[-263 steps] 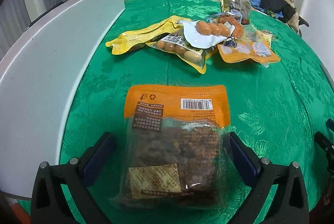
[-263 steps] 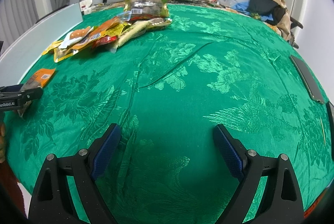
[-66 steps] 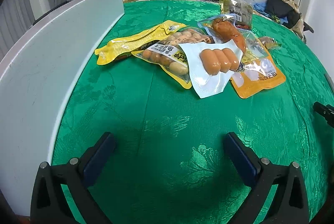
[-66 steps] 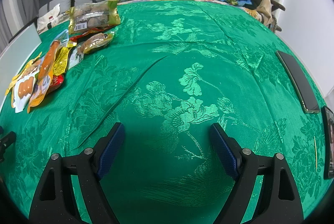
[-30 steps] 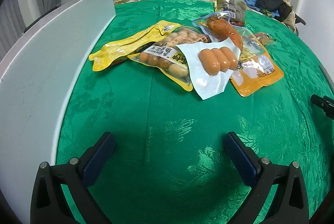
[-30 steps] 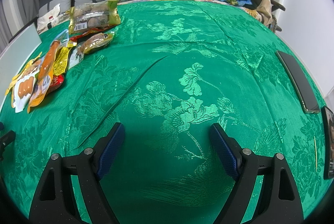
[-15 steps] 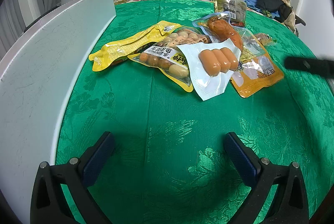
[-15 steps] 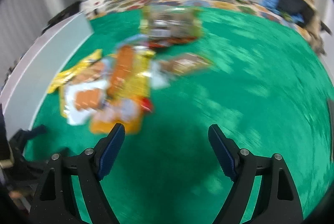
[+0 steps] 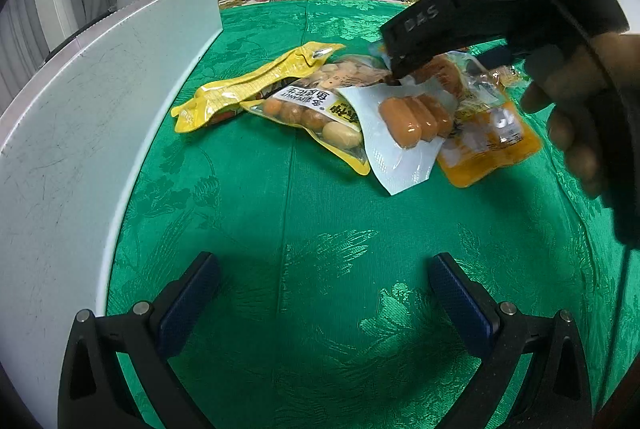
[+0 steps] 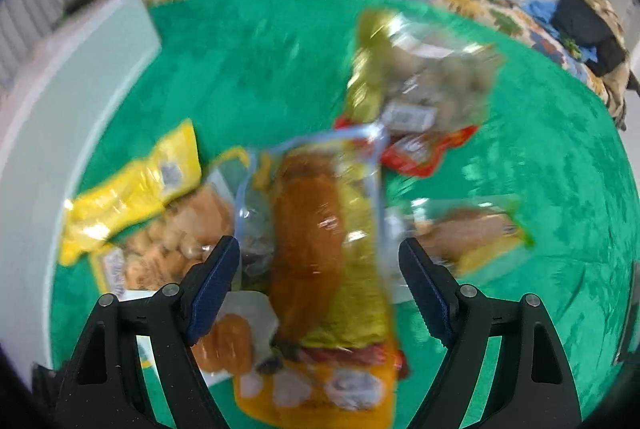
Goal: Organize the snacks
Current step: 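Reach the right tool to the orange sausage pack and grasp it, then grasp the white tray of three sausages with the left tool while right lifts its pack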
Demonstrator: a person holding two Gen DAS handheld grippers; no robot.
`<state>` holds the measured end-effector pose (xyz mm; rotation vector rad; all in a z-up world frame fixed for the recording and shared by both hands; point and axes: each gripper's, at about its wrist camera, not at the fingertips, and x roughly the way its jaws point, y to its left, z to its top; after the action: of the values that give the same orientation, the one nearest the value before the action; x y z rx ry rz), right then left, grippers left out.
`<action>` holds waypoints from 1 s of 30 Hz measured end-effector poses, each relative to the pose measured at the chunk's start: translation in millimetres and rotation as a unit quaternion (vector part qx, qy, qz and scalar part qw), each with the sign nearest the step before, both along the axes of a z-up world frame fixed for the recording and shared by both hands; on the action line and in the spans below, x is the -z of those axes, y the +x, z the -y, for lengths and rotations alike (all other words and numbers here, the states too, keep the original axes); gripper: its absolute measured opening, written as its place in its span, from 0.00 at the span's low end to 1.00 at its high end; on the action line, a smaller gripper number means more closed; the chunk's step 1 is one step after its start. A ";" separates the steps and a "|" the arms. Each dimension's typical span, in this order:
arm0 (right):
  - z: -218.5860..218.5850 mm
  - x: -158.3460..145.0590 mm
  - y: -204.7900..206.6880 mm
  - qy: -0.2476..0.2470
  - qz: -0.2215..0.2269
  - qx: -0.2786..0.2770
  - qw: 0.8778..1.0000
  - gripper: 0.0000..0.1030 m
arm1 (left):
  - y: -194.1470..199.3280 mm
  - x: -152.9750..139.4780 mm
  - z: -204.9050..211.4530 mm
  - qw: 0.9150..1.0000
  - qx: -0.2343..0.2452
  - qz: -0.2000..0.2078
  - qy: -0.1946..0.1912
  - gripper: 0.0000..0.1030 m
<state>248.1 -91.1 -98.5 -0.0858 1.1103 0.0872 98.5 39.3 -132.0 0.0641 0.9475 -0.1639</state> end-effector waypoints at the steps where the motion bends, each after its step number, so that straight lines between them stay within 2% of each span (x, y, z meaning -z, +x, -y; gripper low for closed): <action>1: -4.8 -0.5 -2.6 -0.013 0.013 -0.008 1.000 0.80 | -0.4 0.2 -0.1 1.000 0.000 0.000 0.000 1.00; 2: -10.6 -2.5 -7.4 -0.039 0.027 -0.021 0.999 0.78 | -0.4 0.2 -0.1 1.000 0.000 0.000 0.000 1.00; 4: -22.9 -4.2 -18.7 -0.108 0.046 -0.054 0.992 0.51 | 0.2 0.2 0.4 1.000 -0.001 0.000 0.000 1.00; 5: -27.4 -4.5 -25.6 -0.139 0.053 -0.075 0.986 0.46 | 0.5 0.2 0.6 1.000 -0.001 0.000 0.000 1.00; 6: -28.3 -3.7 -35.5 -0.149 0.049 -0.099 0.983 0.43 | 0.6 0.2 0.7 1.000 -0.001 0.000 0.000 1.00; 10: -0.3 -4.5 -64.9 -0.111 0.017 -0.121 0.986 0.35 | 0.3 0.3 0.4 1.000 -0.001 0.000 0.000 1.00; 11: 8.5 -6.5 -73.1 -0.101 0.014 -0.121 0.987 0.28 | 0.4 0.2 0.5 1.000 -0.001 0.000 0.000 1.00; 12: 20.8 -10.6 -83.6 -0.086 0.013 -0.119 0.989 0.14 | 0.0 0.3 0.4 1.000 -0.001 0.000 0.000 1.00; 13: 34.3 -13.5 -93.7 -0.085 0.011 -0.111 0.990 0.07 | 0.2 0.3 0.5 1.000 -0.001 0.000 0.000 1.00; 16: 73.3 -10.6 -115.8 -0.051 -0.020 -0.088 0.995 0.07 | 0.0 0.4 0.5 1.000 -0.001 0.000 0.000 1.00; 18: 107.0 -5.5 -135.4 -0.039 -0.010 -0.060 0.997 0.11 | 0.3 0.1 0.6 1.000 -0.001 0.000 0.000 1.00; 19: 122.3 -5.3 -144.8 -0.028 0.003 -0.044 0.999 0.18 | -0.3 0.4 0.5 1.000 -0.001 0.000 0.000 1.00; 20: 138.2 -4.9 -153.1 -0.015 0.014 -0.024 0.999 0.45 | -0.3 0.3 0.5 1.000 -0.001 0.000 0.000 1.00; 21: 152.6 -3.4 -162.2 -0.006 0.027 -0.002 1.000 0.64 | -0.3 0.3 0.5 1.000 -0.001 0.000 0.000 1.00; 23: 170.1 2.7 -179.6 -0.010 0.058 0.029 0.998 0.64 | -0.4 0.4 0.5 1.000 -0.001 0.000 0.000 1.00; 26: 172.9 17.0 -191.7 -0.021 0.063 0.034 0.997 0.63 | -0.1 0.3 0.6 1.000 -0.001 0.000 0.000 1.00; 28: 175.1 18.7 -200.0 -0.015 0.089 0.043 0.995 0.65 | 0.0 -0.3 0.4 1.000 -0.001 -0.002 0.000 1.00; 30: 176.5 18.8 -198.2 -0.002 0.100 0.055 0.993 0.69 | 2.5 -3.2 0.0 0.999 -0.014 -0.037 0.003 1.00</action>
<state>49.9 -267.6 -117.3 -0.0351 0.9133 -0.0220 101.1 39.4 -128.8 0.0498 1.0213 -0.1388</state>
